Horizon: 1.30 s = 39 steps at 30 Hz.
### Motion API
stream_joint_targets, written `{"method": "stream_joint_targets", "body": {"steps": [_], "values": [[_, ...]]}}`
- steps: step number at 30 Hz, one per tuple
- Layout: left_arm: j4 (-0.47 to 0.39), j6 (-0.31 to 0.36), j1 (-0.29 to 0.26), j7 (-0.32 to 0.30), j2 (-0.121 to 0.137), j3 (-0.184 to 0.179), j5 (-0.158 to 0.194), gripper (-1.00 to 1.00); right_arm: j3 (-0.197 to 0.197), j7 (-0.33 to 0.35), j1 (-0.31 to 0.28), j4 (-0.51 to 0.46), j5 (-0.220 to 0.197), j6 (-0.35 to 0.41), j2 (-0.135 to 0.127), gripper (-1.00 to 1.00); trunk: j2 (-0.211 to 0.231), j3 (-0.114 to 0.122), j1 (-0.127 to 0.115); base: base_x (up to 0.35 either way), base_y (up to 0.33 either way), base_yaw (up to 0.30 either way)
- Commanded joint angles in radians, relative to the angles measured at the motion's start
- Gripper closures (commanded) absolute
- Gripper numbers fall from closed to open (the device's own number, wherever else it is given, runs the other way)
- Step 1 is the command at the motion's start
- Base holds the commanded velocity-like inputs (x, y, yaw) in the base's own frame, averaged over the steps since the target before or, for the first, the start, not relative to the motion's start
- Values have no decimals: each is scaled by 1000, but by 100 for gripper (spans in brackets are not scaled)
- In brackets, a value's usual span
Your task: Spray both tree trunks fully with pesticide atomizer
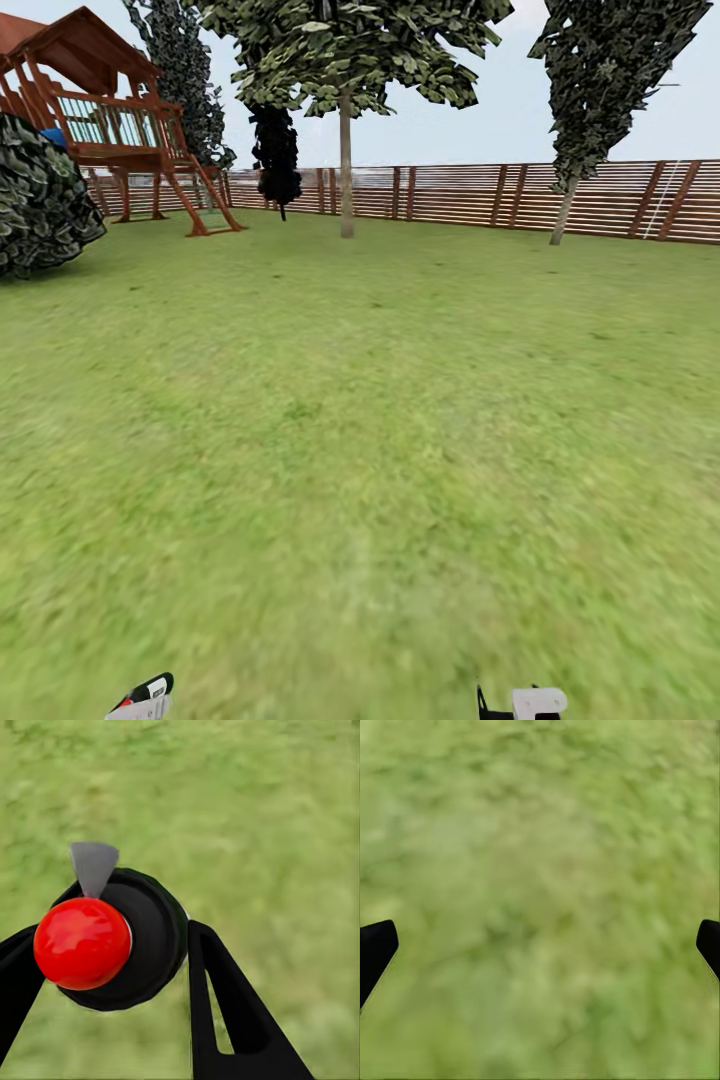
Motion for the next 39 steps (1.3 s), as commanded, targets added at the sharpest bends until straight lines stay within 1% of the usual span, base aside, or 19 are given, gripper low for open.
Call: {"method": "stream_joint_targets", "body": {"steps": [1, 39], "values": [[1, -1, -1, -11, 0, 4, 10, 100, 9, -5, 0, 0, -4, -2, 0, -100, 0, -1, 0, 339, 0, 0], [1, -2, -1, -11, 0, 4, 10, 100, 9, -5, 0, 1, -4, -2, 0, -100, 0, -1, 0, 339, 0, 0]]}}
